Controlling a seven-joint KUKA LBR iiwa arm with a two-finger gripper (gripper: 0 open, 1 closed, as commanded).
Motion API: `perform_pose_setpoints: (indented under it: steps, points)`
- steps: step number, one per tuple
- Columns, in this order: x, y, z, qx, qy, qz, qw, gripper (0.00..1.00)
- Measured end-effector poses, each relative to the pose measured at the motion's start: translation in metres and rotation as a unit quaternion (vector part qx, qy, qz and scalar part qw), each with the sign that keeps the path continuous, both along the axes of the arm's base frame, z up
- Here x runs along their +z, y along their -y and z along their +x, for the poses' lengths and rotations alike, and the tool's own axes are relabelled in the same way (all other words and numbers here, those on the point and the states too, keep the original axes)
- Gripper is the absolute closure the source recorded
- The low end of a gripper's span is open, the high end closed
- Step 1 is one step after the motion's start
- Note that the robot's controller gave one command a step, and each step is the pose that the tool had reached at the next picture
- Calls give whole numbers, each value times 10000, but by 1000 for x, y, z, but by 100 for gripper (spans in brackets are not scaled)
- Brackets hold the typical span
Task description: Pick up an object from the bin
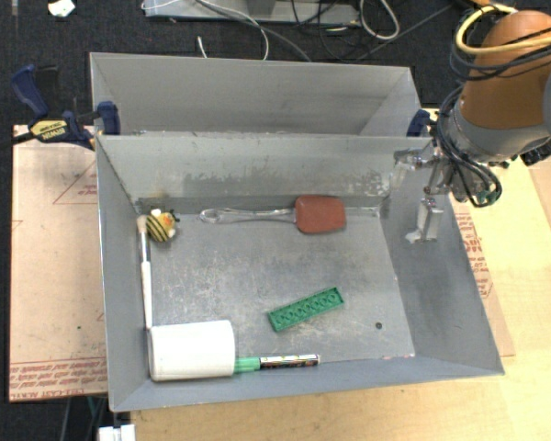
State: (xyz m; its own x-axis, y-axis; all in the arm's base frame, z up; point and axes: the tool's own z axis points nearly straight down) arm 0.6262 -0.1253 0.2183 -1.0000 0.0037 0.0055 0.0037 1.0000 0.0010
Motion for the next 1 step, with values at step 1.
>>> perform_pose_setpoints:
  steps: [1]
  points:
    - [5, -1, 1, 13, 39, -7, 10000, 0]
